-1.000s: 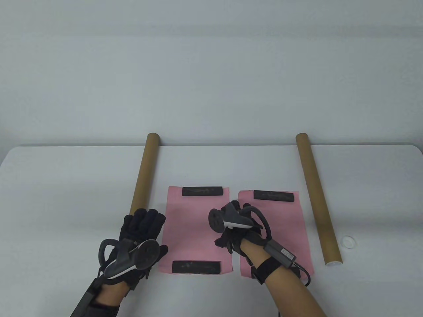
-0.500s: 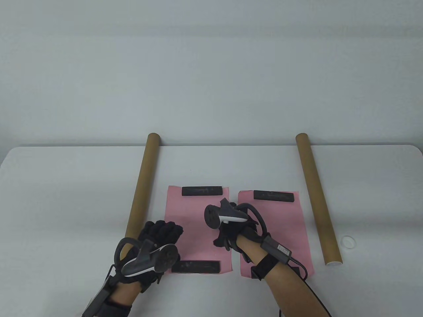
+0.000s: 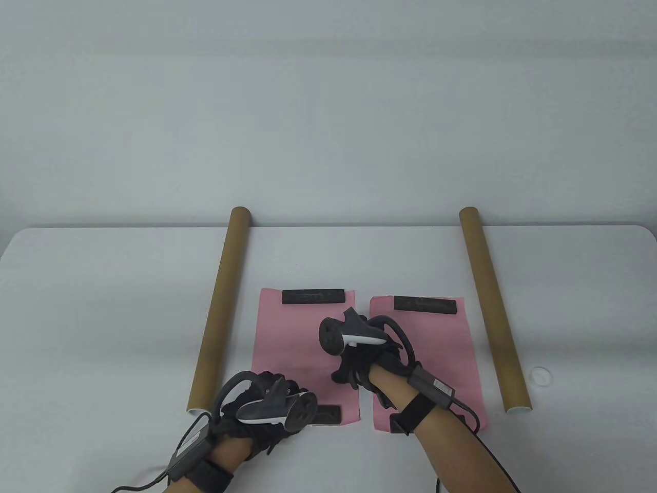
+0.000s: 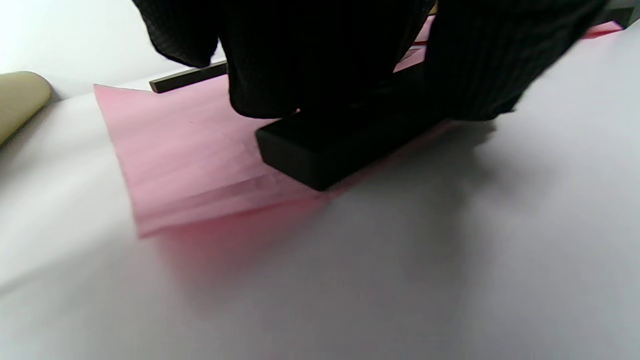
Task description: Roll up papers and store in mailing tubes
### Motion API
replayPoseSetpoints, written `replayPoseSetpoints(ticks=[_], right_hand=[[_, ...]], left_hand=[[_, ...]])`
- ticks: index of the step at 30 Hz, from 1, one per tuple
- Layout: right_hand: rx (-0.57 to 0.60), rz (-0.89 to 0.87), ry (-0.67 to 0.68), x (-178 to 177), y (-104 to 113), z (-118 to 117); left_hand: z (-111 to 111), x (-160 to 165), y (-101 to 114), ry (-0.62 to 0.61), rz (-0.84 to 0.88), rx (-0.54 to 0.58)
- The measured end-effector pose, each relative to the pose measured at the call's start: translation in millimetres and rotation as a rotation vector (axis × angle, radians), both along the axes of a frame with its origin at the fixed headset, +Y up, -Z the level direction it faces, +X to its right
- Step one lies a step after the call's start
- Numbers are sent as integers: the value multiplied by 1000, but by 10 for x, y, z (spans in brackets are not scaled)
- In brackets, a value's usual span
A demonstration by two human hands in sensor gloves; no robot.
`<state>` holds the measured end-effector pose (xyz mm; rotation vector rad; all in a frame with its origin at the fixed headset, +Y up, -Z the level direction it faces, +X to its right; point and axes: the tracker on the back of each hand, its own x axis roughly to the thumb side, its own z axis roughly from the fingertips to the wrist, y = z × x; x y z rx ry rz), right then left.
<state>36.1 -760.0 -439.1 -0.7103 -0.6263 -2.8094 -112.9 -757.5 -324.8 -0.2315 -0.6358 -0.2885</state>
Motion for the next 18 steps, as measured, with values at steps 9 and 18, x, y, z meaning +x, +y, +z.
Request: replayPoseSetpoints(ticks=[9, 18], right_hand=[[-14, -3, 5, 0, -3, 6], [-13, -6, 4, 4, -3, 3]], left_hand=[[43, 127, -54, -43, -71, 39], [48, 73, 76, -75, -19, 36]])
